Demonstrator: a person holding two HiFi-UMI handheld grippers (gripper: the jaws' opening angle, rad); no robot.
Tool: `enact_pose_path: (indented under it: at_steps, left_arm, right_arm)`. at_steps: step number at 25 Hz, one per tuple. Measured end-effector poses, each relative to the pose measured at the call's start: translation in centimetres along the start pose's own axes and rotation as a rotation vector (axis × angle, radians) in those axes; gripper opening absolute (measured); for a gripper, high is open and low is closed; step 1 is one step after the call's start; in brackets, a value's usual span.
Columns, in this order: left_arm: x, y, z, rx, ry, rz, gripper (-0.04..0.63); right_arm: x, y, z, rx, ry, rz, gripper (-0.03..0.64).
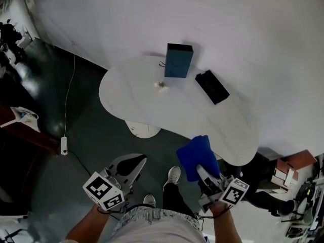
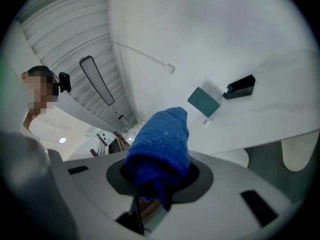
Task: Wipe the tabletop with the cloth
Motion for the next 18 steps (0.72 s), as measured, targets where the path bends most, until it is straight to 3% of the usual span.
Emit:
enact_pose_path:
  at_steps: [18]
  left_arm:
    - [-1.4, 14.3, -3.3, -0.081, -0.005, -0.035, 0.021]
  right_arm:
    - [-11.8, 4.6, 9.8, -0.050, 0.036, -0.087, 0.117]
Point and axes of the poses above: the fingertips, and each gripper's own axes: y forward along the fingers, z to its right, x out of its underside, the point moved 8 cm from there along -y, backward along the fingers, and after that the axes turned 6 degrees about -x, right-handed, at the moved point
